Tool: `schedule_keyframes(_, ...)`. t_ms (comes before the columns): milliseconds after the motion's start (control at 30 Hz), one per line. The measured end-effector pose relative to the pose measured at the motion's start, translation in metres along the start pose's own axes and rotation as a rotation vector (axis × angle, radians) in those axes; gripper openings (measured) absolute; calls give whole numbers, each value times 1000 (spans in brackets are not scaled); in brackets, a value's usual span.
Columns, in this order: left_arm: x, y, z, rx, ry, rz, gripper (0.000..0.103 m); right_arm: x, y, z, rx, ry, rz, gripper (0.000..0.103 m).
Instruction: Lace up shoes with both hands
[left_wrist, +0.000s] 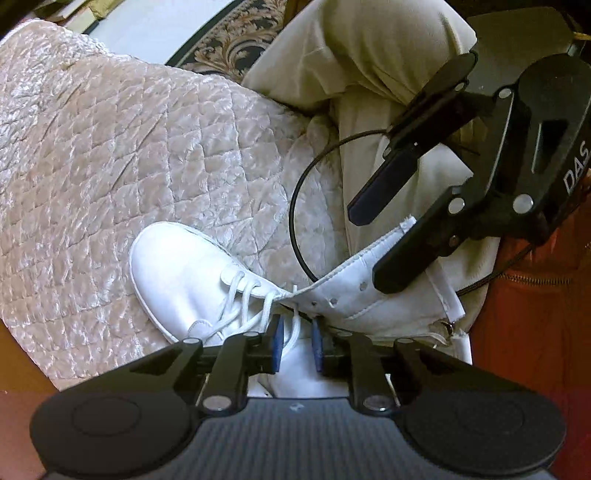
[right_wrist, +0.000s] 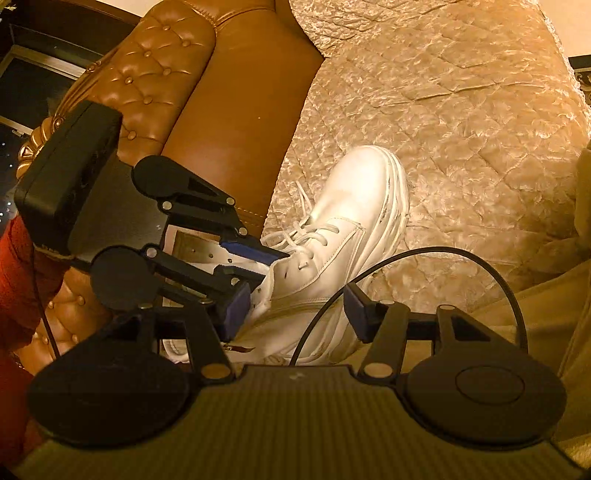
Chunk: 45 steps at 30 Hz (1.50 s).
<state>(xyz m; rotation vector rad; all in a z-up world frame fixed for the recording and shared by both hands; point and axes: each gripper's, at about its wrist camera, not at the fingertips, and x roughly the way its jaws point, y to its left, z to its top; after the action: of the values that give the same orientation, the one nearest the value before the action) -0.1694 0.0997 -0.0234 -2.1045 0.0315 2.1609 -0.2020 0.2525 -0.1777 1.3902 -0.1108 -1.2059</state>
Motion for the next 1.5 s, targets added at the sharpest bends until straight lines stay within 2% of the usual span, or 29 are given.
schedule_keyframes(200,4,-1,3,16,22,13,17,0,0,1,-10,-2,6,64)
schedule_keyframes(267,5,-2,2,28,15,49,7,0,0,1,-13,-2,8,64)
schedule_keyframes(367,5,-7,0,41,-15,89,5,0,-1,2,-12,-1,16,64)
schedule_keyframes(467,5,-17,-4,51,-78,122,4,0,-4,2,-2,-6,31,64)
schedule_keyframes(533,4,-19,-9,38,-124,109,4,-2,-7,2,22,-16,56,64)
schedule_keyframes(633,2,-15,-17,4,-177,81,4,-10,-17,2,87,-85,119,64)
schedule_keyframes(733,0,-7,-25,-48,-210,54,4,-22,-43,0,268,-227,139,64)
schedule_keyframes(800,-2,-1,-32,-92,-236,29,4,-18,-47,3,273,-219,41,64)
schedule_keyframes(933,-3,10,-43,-180,-280,-20,4,16,-34,7,188,-85,9,63)
schedule_keyframes(1033,-4,9,-45,-182,-291,-16,4,32,-43,9,241,-48,51,47)
schedule_keyframes(1200,-2,11,-42,-203,-295,-19,4,50,-52,7,334,-26,127,41)
schedule_keyframes(1300,-2,11,-43,-210,-294,-28,4,55,-51,6,339,-16,148,26)
schedule_keyframes(1333,-2,11,-43,-209,-293,-31,4,56,-51,6,341,-10,155,18)
schedule_keyframes(1500,-1,11,-44,-210,-290,-38,4,61,-59,4,397,10,199,16)
